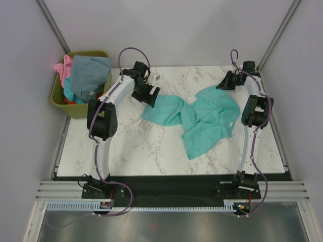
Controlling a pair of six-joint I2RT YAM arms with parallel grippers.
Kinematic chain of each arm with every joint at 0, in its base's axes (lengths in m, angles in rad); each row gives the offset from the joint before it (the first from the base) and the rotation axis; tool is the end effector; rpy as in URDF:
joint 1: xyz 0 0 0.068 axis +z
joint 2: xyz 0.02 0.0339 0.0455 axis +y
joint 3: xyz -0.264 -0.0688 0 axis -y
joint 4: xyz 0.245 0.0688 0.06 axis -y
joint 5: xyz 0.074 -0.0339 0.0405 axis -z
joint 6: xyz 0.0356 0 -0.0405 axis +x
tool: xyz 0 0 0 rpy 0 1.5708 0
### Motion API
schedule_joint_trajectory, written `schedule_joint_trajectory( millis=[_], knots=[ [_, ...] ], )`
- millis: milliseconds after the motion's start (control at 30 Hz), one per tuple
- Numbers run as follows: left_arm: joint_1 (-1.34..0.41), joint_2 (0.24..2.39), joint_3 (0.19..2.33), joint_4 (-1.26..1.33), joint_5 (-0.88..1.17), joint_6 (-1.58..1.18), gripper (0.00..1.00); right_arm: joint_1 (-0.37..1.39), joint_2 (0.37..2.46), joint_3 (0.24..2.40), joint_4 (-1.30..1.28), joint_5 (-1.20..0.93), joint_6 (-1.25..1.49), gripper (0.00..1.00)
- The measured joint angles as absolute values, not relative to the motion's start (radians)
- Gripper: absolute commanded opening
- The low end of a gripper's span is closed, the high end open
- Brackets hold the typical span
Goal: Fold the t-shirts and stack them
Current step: Flatten the tshirt out
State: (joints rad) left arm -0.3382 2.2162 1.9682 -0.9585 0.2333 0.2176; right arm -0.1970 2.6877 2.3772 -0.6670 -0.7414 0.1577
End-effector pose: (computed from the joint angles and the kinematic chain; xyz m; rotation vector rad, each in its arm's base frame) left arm 0.4404 -0.1636 0.2209 0.8178 2.6485 -0.3549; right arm 0.5587 -0.0870 0.1284 0.1422 2.4035 0.9147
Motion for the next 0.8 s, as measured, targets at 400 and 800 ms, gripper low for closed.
schedule_joint_trajectory(
  millis=[400, 800],
  knots=[
    [-0.297, 2.373, 2.258, -0.872, 0.164, 0.217, 0.91, -0.147, 2.298, 2.294, -0.719, -0.698, 0.109, 0.05],
    [-0.289, 2.523, 2.322, -0.873, 0.325, 0.209, 0.79, -0.112, 2.096, 2.177, -0.712, -0.698, 0.108, 0.05]
  ],
)
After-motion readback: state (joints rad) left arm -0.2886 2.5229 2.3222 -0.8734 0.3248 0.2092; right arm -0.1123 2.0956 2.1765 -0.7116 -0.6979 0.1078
